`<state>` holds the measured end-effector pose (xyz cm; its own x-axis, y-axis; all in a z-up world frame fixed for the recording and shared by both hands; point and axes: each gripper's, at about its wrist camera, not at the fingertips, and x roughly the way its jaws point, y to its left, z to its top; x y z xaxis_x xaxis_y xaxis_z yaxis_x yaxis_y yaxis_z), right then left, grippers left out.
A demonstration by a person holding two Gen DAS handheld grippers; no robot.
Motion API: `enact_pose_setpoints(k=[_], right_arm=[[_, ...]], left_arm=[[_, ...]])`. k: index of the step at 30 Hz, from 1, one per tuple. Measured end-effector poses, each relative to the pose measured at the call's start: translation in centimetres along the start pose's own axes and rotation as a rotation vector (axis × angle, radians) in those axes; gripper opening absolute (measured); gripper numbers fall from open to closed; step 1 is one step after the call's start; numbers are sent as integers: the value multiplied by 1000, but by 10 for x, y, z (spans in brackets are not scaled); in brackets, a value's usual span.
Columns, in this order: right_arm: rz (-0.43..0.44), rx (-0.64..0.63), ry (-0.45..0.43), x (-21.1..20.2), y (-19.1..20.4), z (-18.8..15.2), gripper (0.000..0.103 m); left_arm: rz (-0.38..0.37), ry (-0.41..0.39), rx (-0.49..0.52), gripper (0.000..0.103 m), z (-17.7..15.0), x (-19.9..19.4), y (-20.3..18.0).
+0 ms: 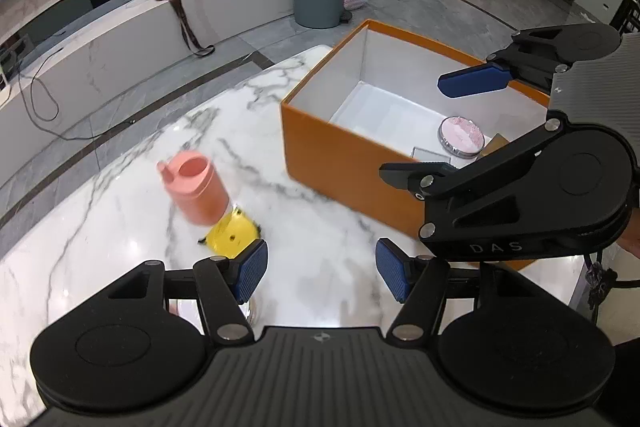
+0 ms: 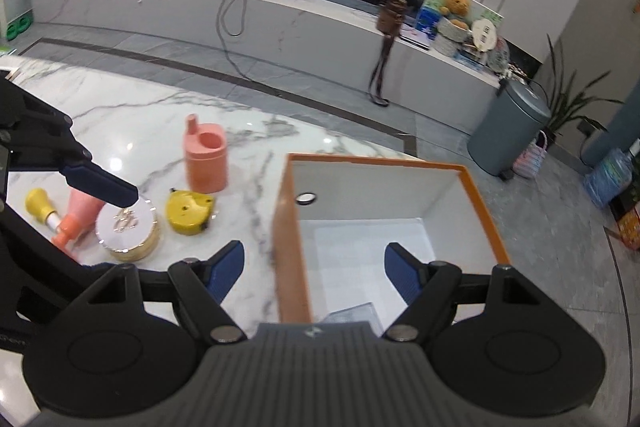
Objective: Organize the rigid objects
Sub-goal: 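Withdraw both open tools from the orange box back over the table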
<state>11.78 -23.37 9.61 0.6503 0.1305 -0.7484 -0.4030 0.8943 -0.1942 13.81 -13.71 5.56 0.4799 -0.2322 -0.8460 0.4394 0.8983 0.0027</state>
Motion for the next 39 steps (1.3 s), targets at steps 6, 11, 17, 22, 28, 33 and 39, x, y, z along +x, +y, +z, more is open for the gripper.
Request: enact_pose_setpoints(k=[6,11,17,22,28,33,39], right_arm=[[30,-57,2,-1,25,-4,76],[48,-104,16,1,39,-10,76],[62,-122,21,5,49,-19,76],[88,-114,21,9,59,-28,76],[104,-80,27,16,73,-39,76],[146,-78,37,19,93,-52,77],[212,-45,58,17,111,-64,79]], left_arm=[[15,7,-25,73,-24,-7,12],[63,-14,-43,73,-54,-9,14],[57,-40,-97,73,-84,-14,26],[101,-51,-112,73,-101,-14,41],[124,-89,-142,75,-118,-23,59],[171,-95,-134,78,-135,-29,71],[178,-86,-161,78,-150,-29,88]])
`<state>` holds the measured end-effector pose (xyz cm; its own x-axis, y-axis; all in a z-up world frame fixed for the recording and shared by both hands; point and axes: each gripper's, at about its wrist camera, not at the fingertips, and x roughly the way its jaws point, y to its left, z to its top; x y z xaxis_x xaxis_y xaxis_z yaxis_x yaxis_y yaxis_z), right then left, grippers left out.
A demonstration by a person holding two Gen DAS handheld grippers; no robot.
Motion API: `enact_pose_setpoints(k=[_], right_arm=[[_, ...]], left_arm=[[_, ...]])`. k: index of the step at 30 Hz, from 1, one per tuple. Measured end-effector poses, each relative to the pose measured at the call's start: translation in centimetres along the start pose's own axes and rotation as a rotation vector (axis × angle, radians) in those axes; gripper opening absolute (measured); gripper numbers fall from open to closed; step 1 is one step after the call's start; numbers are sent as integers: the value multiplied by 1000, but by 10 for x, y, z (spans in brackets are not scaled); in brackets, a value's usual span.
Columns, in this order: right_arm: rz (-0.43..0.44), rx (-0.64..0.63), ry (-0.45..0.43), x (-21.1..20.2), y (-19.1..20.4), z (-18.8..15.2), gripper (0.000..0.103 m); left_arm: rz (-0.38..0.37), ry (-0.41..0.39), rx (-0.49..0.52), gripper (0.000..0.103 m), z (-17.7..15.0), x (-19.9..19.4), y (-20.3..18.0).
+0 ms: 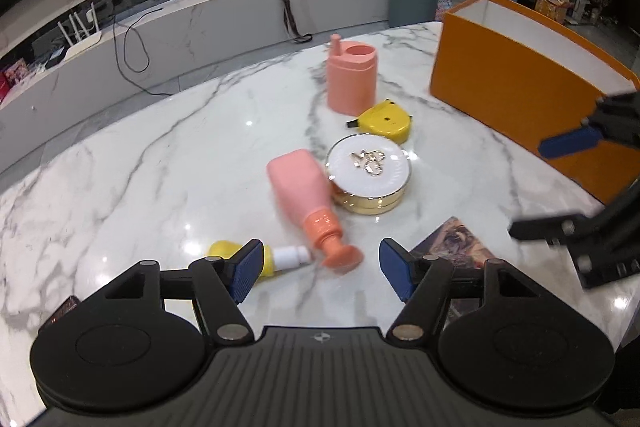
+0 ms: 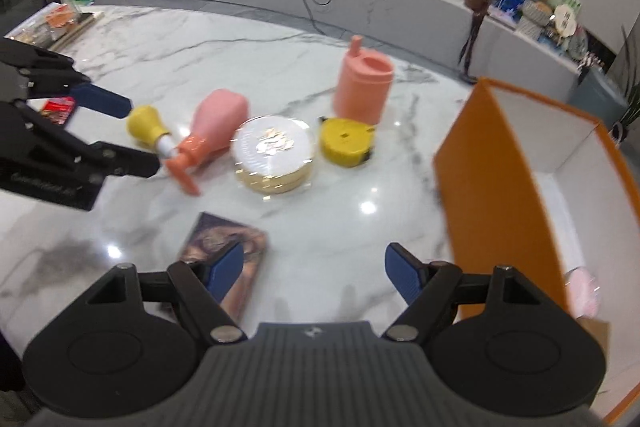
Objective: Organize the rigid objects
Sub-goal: 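Withdraw both open tools from the orange box back over the table, then grasp the yellow ball with the left tool while the right tool grasps the picture card box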
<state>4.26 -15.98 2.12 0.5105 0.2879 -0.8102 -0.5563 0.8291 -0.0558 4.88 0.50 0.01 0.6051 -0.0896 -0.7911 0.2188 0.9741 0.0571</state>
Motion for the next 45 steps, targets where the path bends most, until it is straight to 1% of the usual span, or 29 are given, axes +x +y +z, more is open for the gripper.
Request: enact_pose_setpoints(k=[2,7,14,19,23,25,26,27,29,30,31,32,34,36,39,42,45], right_arm=[[15,-6,6,2,9,-4,81],[51,-15,36,8,25,-10,81],[79,-5,59,26,49,-15,81],[55,-10,64,36,58,-18,81],[54,-9,79,43,60,-21,81],[52,-7,87,45,60,-21,80],[49,-7,92,46,60,-22,73],[53,-5,97,47,59,-22,72],[71,6,103,49,56,-21,71],[78,5,103,49,55,-22,71],[83,5,104,50,54,-22,70],[96,8,106,50,53,-22,68],[125,18,113,51,49,-20,65],[109,7,113,49,45,-20,62],[92,11,119,50,33,-19,62],[94,22,123,52,22,-19,61],[104,33,129,54,17,-20,60]], left_arm=[[1,-6,-19,78,0,1,5],[1,-21,-45,78,2,1,14],[4,-29,-25,80,2,4,16],[-16,-16,-41,80,-1,13,19],[-14,-19,-32,80,-2,14,22],[-18,-20,30,80,-1,10,23],[-13,-30,80,80,-1,7,23],[-4,-39,131,80,-2,4,24],[5,-52,206,80,-4,1,26],[-2,-54,233,80,-6,2,28],[-15,-50,252,80,-7,4,30],[-28,-42,267,80,-9,8,33],[-34,-22,306,80,-10,16,35],[-25,-9,345,80,-10,23,36],[-35,-14,379,80,-8,30,38],[-66,-10,416,80,-7,39,39],[-69,19,465,80,-8,50,39]])
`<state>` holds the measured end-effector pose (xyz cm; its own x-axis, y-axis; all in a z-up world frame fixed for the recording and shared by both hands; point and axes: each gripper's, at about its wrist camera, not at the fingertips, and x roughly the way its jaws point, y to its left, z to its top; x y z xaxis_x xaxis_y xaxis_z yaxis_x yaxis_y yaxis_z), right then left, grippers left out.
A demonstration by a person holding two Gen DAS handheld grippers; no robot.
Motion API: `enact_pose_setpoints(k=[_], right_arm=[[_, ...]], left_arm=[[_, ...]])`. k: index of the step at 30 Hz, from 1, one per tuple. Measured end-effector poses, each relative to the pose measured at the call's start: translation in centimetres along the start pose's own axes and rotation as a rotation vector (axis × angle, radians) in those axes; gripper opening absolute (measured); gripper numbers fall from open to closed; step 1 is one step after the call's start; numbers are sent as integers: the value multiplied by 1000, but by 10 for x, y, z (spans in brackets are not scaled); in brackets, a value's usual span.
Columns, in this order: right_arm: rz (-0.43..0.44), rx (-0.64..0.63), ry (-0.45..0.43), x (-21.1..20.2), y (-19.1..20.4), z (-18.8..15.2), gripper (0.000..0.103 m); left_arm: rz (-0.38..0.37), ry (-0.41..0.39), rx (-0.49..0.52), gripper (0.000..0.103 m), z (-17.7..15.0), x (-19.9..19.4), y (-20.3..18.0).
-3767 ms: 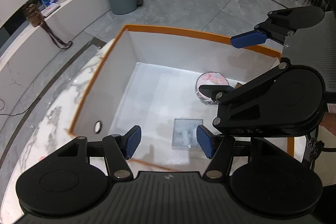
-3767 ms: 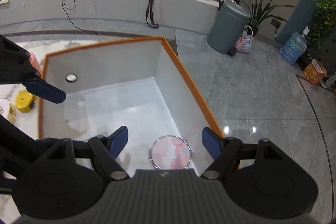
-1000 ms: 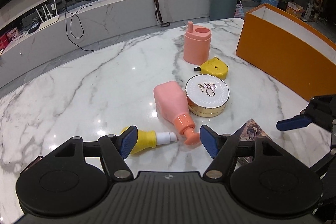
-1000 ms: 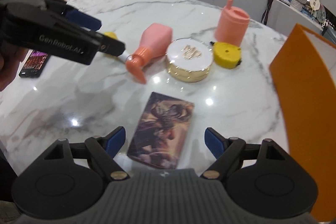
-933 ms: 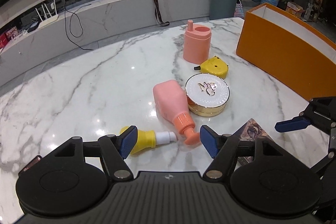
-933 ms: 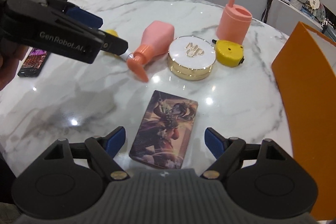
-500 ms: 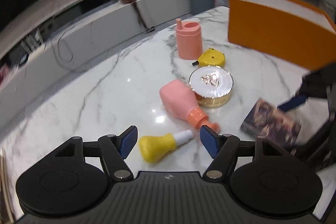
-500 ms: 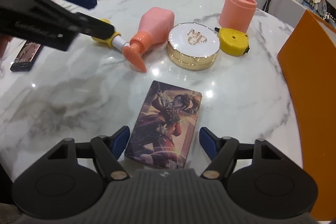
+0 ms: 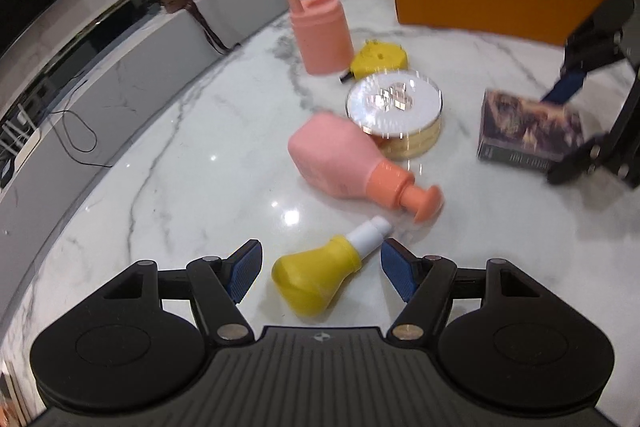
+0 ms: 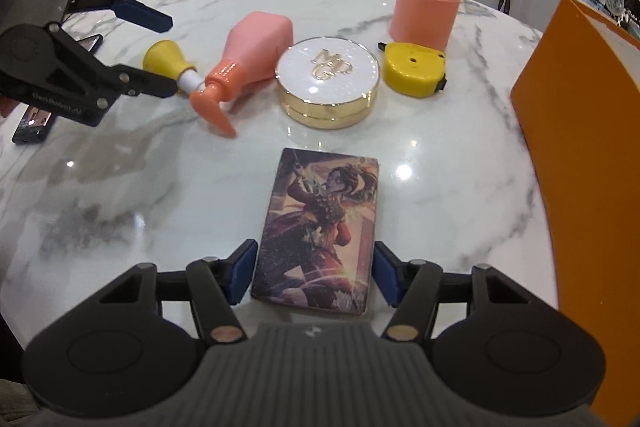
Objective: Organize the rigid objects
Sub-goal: 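Grasp the yellow ball with the left tool while the right tool grasps the picture card box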
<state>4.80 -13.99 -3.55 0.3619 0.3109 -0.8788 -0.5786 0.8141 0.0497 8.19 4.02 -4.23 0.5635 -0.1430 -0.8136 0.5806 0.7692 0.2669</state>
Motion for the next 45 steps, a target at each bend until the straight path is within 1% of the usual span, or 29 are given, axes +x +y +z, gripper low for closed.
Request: enact_pose_setpoints(k=[3,7,9,10,15,18,20,21,24,27,29,31,35,37,39,45], right_arm=[[6,-11,0,0,0,0,61],[13,-20,0,0,0,0,61],[15,-23,0,-1,-1,0,61],[16,-23,-1,-1,-1,0,60],[3,-22,-1,-2,-4,0,60],[-5,-22,-4,-3,-5,-1,60],[-8,-27,-9,-3,-5,-1,60],[-11,-31,-11,-3,-4,-2,60],[-14,-40,-16,-2,-3,0,60],[-11,-42,-24,-1,-3,2,60],[-9,-43,-26,0,-3,3,60],[-9,-42,-27,2,-3,4,60],[-6,-43,-31,3,-3,5,59],[-5,-43,-32,3,-3,6,59],[-6,-44,-31,2,-2,5,58],[-3,-54,-29,1,-1,5,58]], left_arm=[[-15,18,34,80,-2,7,0],[-61,32,31,80,-1,12,2],[-95,49,27,75,-1,11,2],[-103,57,28,74,-1,10,1],[-130,76,62,74,-2,2,-15],[-118,62,72,74,-2,1,-23],[-80,57,64,76,0,3,-25],[-73,60,56,76,1,4,-25],[-103,71,37,74,1,5,-22],[-132,77,3,63,-1,4,-18],[-162,85,-19,47,-1,3,-16],[-174,95,-20,43,-1,2,-17],[-185,113,-18,43,-3,-2,-20],[-175,117,-27,43,-4,-3,-20],[-161,112,-57,42,-4,-5,-18],[-179,76,-118,42,2,-20,-14]])
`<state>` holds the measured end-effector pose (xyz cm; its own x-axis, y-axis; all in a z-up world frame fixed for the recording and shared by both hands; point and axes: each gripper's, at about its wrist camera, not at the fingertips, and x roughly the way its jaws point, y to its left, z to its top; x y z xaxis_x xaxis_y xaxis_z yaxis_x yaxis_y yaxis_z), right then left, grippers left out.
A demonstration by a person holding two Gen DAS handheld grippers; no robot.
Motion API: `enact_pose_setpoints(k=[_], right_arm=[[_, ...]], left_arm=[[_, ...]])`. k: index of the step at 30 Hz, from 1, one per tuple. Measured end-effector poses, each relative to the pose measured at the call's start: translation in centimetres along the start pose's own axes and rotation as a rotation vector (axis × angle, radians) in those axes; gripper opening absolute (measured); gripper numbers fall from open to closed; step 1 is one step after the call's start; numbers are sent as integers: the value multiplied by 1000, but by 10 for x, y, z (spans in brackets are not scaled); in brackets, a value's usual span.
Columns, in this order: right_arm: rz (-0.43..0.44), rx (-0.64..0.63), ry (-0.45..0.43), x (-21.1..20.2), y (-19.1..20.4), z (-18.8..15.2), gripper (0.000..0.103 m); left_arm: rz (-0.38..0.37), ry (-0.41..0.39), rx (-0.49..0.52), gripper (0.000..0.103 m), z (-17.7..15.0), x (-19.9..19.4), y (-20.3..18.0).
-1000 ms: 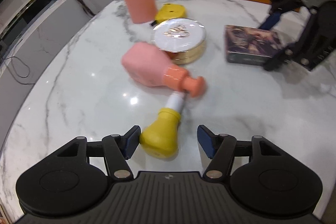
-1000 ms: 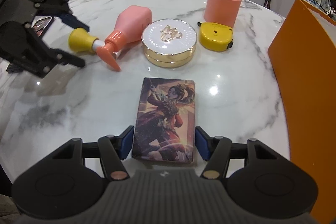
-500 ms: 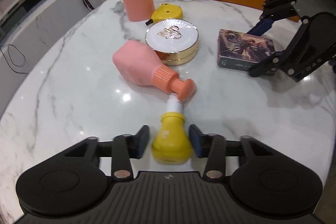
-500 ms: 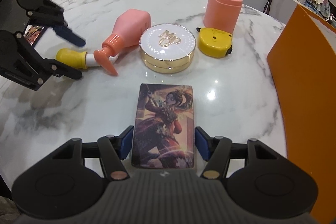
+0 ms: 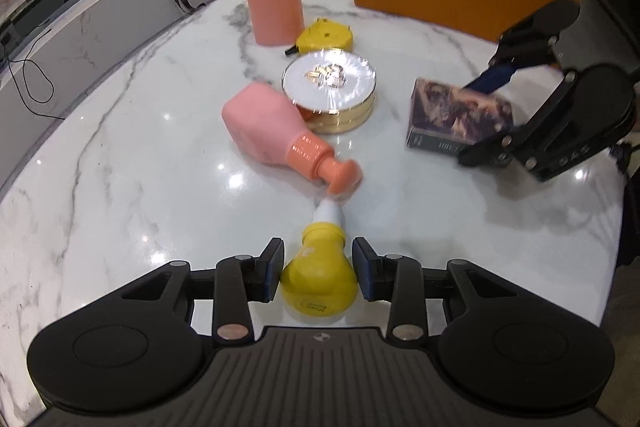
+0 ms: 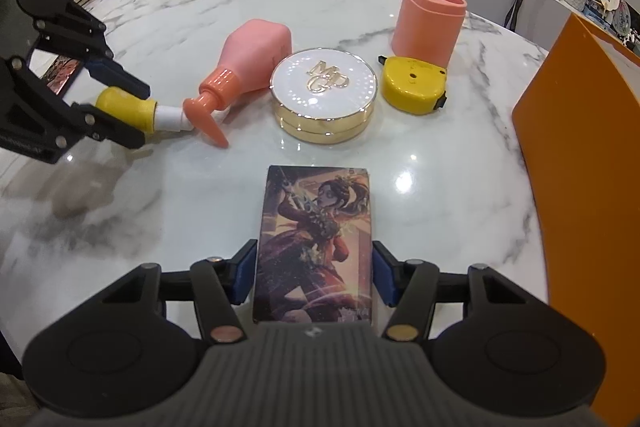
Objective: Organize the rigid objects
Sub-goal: 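Grasp the yellow ball with the left tool while the right tool grasps the picture card box, then lift and carry the ball and card box with both tools over the orange box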
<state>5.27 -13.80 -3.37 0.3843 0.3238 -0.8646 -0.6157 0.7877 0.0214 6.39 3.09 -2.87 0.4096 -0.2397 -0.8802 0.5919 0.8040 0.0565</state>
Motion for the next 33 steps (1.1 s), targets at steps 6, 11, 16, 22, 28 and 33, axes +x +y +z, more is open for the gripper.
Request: enact_pose_setpoints(k=[6,11,16,22,28,33], right_arm=[[4,-6,-10,-5,3,2,58],[10,-13,-25,-11,5,5,58],[8,-18,-46,-20,7,9,58],[8,-24,-73,-30,9,12,58],[3,-26,-78,-34,8,10,58],[1,-25,-93,-41,7,12,58]], left_arm=[[2,-18,-9,42,0,-12,-4],[13,-25,-17,42,-1,-18,-4],[26,-36,-23,41,3,-26,-5],[35,-42,-25,41,4,-31,-9],[42,-42,-29,41,4,-36,-11],[55,-48,-29,41,9,-42,-14]])
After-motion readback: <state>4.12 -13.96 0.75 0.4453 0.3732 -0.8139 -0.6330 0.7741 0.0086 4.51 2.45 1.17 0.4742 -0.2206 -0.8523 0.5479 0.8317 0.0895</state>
